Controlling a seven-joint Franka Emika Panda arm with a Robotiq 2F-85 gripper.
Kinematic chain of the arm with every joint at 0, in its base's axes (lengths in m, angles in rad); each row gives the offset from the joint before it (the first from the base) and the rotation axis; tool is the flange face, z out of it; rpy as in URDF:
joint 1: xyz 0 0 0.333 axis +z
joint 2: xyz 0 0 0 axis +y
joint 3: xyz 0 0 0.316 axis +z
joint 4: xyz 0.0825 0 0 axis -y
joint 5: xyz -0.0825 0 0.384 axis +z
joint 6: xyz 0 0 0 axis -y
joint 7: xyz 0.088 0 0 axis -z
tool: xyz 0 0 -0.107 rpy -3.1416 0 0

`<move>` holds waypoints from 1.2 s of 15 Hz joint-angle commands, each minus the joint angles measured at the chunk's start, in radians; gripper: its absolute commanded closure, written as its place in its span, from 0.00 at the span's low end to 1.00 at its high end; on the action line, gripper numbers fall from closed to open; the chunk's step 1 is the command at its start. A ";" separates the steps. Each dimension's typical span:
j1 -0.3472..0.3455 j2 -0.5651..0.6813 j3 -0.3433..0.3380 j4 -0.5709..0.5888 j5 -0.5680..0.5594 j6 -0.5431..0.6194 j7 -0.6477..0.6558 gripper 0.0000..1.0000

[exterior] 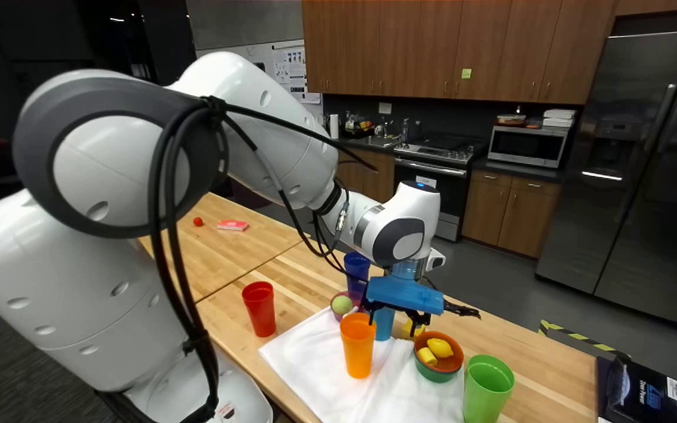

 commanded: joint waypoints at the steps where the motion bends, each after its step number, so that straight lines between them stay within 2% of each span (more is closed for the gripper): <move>1: 0.008 -0.090 -0.009 -0.012 0.035 -0.069 0.002 0.00; 3: 0.004 -0.103 0.005 -0.027 -0.005 -0.068 0.030 0.00; 7: 0.008 -0.080 0.040 -0.073 -0.093 0.005 0.098 0.00; 13: 0.028 -0.062 0.050 -0.205 -0.164 0.254 0.117 0.00; 16: 0.045 -0.019 0.054 -0.204 -0.155 0.334 0.118 0.00; 17: 0.052 -0.011 0.055 -0.204 -0.151 0.354 0.118 0.02; 18: 0.057 -0.005 0.057 -0.204 -0.152 0.371 0.119 0.26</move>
